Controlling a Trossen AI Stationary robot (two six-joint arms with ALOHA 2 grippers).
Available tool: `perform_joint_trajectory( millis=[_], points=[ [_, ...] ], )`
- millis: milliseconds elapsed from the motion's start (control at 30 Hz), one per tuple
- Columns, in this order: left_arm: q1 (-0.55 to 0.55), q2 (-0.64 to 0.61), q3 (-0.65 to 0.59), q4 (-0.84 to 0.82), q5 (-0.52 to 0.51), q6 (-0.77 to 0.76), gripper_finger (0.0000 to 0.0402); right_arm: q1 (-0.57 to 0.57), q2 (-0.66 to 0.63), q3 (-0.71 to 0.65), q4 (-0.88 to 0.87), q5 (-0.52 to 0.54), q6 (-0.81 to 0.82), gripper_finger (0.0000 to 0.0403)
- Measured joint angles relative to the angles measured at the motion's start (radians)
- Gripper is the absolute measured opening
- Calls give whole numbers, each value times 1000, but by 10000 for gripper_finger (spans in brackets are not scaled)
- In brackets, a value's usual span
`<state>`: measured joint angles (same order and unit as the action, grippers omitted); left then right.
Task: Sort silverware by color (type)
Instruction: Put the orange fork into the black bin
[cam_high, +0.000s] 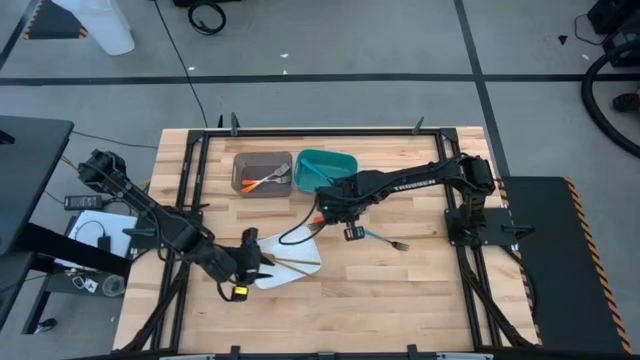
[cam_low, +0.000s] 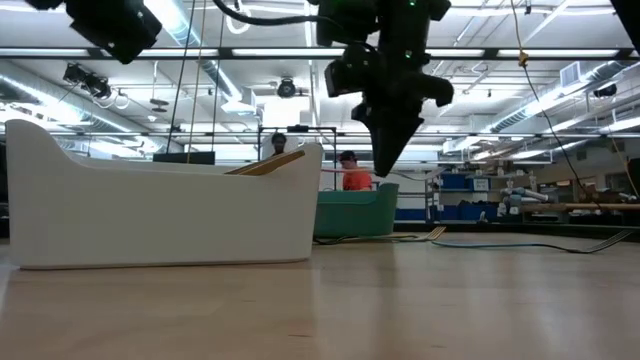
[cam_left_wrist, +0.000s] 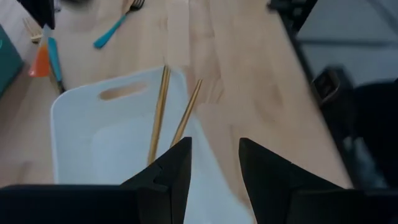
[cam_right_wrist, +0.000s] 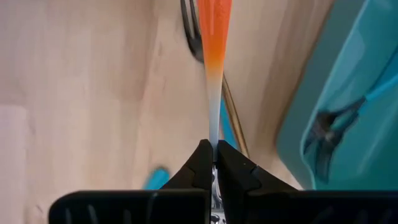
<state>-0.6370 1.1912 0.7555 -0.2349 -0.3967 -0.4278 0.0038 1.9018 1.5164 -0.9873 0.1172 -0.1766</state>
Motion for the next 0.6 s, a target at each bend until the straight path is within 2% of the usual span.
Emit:
perform_joint_trajectory(
  millis=[200,367,600],
  points=[
    [0,0,0,-143,-20,61,142,-29,0,0,65,-8,31,18],
    [7,0,0,-289,-97,73,142,-66,0,0,93,-1,62,19],
    [7,0,0,-403,-201,78,142,-96,0,12,96,-6,72,20]
  ],
)
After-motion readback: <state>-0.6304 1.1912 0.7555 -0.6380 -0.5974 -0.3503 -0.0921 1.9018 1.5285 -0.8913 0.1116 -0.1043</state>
